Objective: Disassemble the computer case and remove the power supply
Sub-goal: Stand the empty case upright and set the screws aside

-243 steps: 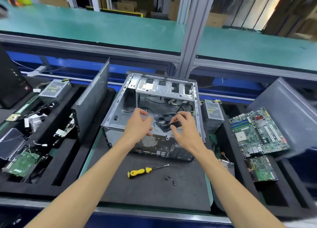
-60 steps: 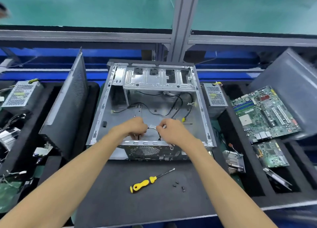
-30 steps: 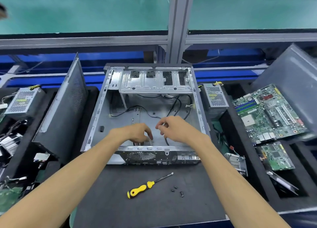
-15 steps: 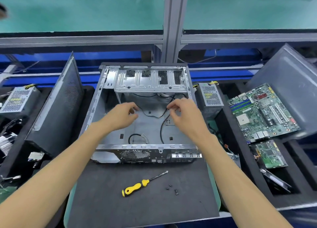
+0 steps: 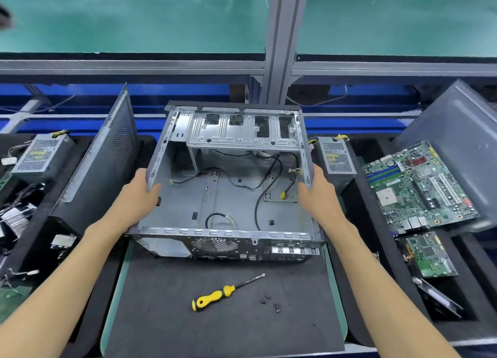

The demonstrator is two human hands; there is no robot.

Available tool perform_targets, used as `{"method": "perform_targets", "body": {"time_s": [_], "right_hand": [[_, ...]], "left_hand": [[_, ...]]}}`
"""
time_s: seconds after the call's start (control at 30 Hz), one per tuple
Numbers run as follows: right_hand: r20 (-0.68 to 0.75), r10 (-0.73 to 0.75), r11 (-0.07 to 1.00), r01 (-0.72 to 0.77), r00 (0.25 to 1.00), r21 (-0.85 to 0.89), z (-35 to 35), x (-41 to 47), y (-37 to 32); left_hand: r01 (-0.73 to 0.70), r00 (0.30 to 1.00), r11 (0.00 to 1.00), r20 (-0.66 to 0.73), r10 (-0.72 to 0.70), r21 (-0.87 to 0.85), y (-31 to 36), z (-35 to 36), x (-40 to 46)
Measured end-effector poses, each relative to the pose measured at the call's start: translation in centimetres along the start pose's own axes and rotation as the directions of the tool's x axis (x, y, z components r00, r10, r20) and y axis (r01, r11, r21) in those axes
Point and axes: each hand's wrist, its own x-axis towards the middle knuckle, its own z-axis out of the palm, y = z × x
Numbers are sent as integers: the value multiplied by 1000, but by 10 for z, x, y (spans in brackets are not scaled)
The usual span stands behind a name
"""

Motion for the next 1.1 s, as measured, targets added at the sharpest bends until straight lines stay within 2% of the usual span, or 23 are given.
{"method": "perform_targets", "body": {"time_s": [0.4,0.53,0.63,0.7,0.8,1.1], "right_hand": [[-16,-54,997,53,998,-50,-7,27,6],[-18,-26,1000,26,1000,9,-7,28,8],[32,97,988,-100,995,115,-10,27,10],[83,184,971,-195,979,136,-11,26,10],[102,193,973,-203,976,106,-11,23,8],[-20,83,997,-83,996,6,-12,10,9]], "left_hand": [[-2,995,999,-97,7,53,8,15,-4],[-24,996,991,-84,13,-130,3,13,-5],[35,999,958,-19,-42,-286,2,13,-6],[81,997,946,16,-80,-313,2,13,-4],[74,997,954,-3,-78,-290,0,12,-3],[-4,996,991,-93,-9,-136,3,8,-12]]}}
